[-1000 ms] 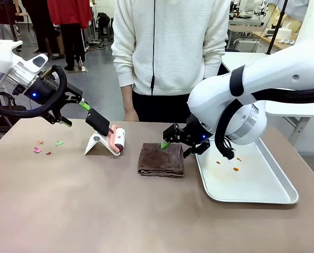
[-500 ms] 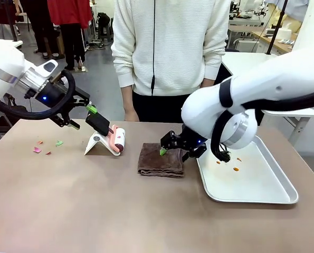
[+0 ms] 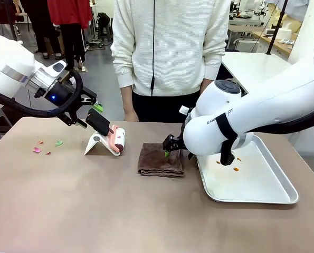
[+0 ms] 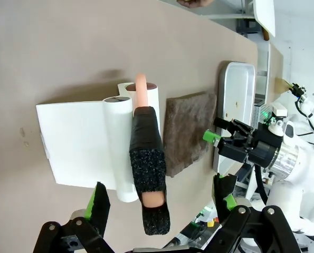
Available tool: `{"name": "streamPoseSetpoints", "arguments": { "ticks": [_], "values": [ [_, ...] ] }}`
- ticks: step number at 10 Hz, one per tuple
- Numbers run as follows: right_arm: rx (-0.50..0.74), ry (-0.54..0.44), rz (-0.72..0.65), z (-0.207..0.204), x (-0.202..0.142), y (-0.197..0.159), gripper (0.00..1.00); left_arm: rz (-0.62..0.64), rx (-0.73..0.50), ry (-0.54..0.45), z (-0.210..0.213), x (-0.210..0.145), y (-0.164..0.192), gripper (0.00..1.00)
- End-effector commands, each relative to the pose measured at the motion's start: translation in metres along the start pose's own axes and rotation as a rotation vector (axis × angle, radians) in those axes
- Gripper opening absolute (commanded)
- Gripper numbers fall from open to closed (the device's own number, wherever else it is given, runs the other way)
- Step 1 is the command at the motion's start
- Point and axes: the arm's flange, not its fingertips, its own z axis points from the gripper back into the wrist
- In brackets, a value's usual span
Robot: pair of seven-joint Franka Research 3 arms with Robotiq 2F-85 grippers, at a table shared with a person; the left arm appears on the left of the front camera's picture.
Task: Clean the surface of the table.
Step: Hold the Lint Roller with your left hand and the towel with your right hand.
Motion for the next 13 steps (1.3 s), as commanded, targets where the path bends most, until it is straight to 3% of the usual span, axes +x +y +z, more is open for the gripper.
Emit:
{"name": "streamPoseSetpoints", "arguments": {
  "ticks": [1, 9, 13],
  "values": [
    [-0.045, 0.013, -0.025, -0.008, 0.011, 0.038, 1.0, 0.03, -0.012, 0.014, 0.0, 0.004, -0.003, 1.0],
    [-0.195, 0.057, -0.06, -0.025, 0.016, 0.041, 1.0, 0.038, -0.01, 0.031, -0.02, 0.005, -0.023, 1.0],
    [-0.205, 0.053, -0.076, -0.027, 0.016, 0.038, 1.0, 0.047, 0.005, 0.031, -0.022, 0.006, -0.022, 1.0]
  ]
}}
